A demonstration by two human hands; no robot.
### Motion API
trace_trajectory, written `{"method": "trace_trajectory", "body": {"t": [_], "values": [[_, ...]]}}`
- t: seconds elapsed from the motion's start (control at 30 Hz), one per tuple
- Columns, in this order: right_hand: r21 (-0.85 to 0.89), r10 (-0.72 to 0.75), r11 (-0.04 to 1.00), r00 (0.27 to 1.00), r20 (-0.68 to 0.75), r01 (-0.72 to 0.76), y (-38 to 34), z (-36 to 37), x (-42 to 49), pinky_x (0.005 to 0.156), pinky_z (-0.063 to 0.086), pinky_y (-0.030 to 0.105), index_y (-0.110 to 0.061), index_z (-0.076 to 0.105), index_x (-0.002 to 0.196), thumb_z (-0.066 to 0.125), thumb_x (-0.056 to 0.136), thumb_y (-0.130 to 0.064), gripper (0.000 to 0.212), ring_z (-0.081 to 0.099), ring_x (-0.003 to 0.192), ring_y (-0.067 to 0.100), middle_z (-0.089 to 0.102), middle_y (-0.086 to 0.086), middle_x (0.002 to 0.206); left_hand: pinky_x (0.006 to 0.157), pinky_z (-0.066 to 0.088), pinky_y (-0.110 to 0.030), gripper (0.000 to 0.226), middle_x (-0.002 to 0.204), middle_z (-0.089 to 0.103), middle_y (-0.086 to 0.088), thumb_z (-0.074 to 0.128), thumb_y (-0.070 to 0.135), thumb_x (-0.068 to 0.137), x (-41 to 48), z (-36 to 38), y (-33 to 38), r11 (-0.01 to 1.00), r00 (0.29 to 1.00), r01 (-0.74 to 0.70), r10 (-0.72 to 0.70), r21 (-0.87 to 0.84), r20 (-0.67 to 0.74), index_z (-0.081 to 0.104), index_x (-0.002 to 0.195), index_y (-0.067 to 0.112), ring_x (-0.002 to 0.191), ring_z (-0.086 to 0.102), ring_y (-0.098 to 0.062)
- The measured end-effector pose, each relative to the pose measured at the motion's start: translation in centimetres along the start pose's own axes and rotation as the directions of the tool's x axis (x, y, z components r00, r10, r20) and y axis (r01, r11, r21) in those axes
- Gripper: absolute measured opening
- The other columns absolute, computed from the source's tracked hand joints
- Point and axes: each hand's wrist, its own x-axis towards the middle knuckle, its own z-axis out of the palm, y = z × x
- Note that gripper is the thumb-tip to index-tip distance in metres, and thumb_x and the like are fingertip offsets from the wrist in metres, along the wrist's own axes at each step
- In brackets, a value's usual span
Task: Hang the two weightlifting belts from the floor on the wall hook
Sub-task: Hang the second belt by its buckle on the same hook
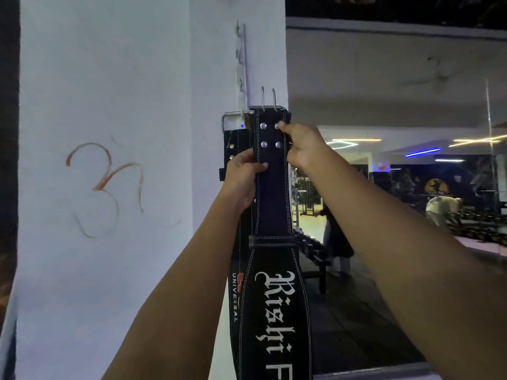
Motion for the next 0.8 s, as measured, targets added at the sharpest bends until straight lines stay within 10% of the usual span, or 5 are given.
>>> {"method": "trace_trajectory", "body": {"t": [0.23, 0.33, 0.43, 0.6, 0.8], "values": [[-0.064, 0.042, 0.997, 0.999, 0.024, -0.040, 3.0, 0.9, 0.2, 0.075, 0.046, 0.041, -0.008, 0.053, 0.063, 0.049, 0.083, -0.003, 0.022, 0.052, 0.067, 0.026, 0.053, 0.009, 0.066, 0.054, 0.054, -0.029, 0.022, 0.061, 0.063, -0.008, 0.064, 0.023, 0.085, 3.5, -0.1, 3.6, 0.993, 0.937, 0.070, -0.099, -0.097, -0.335, 0.060, 0.072, 0.005, 0.052, 0.060, -0.022], [-0.077, 0.035, 0.997, 0.999, 0.034, -0.032, 2.7, 1.8, 0.5, 0.089, 0.053, 0.048, -0.009, 0.059, 0.101, 0.053, 0.088, -0.027, 0.023, 0.066, 0.085, 0.030, 0.066, 0.012, 0.092, 0.057, 0.054, -0.032, 0.022, 0.052, 0.063, -0.003, 0.065, 0.017, 0.086, 4.0, -0.2, 3.2, 0.998, 0.936, 0.043, -0.060, -0.056, -0.346, 0.059, 0.068, 0.005, 0.047, 0.057, -0.019], [-0.112, 0.024, 0.993, 0.999, 0.022, -0.022, 2.5, 2.6, 1.0, 0.095, 0.048, 0.054, -0.021, 0.036, 0.137, 0.051, 0.091, -0.037, 0.052, 0.064, 0.101, 0.030, 0.063, 0.013, 0.111, 0.073, 0.055, -0.037, 0.026, 0.086, 0.060, -0.008, 0.061, 0.013, 0.088, 4.8, -0.6, 3.1, 0.994, 0.942, 0.002, -0.039, -0.110, -0.334, 0.048, 0.109, 0.004, 0.062, 0.057, -0.016], [-0.135, -0.017, 0.991, 1.000, -0.023, 0.014, 2.2, 3.1, 2.0, 0.090, 0.046, 0.056, -0.012, 0.056, 0.073, 0.051, 0.092, -0.028, 0.025, 0.053, 0.078, 0.025, 0.056, 0.011, 0.086, 0.040, 0.049, -0.023, 0.023, 0.039, 0.057, -0.001, 0.055, 0.006, 0.088, 5.7, -1.4, 3.2, 0.995, 0.961, 0.053, -0.074, -0.083, -0.266, 0.060, 0.065, 0.005, 0.035, 0.054, -0.016], [-0.142, -0.163, 0.979, 0.978, -0.129, 0.144, 3.2, 3.9, 3.4, 0.071, 0.051, 0.043, -0.015, 0.056, 0.064, 0.054, 0.092, -0.030, 0.032, 0.053, 0.070, 0.025, 0.058, 0.008, 0.076, 0.052, 0.054, -0.029, 0.017, 0.047, 0.057, 0.000, 0.057, 0.011, 0.090, 6.7, -2.0, 2.6, 0.997, 0.967, -0.044, 0.028, -0.058, -0.254, 0.060, 0.074, 0.007, 0.041, 0.053, -0.014]]}}
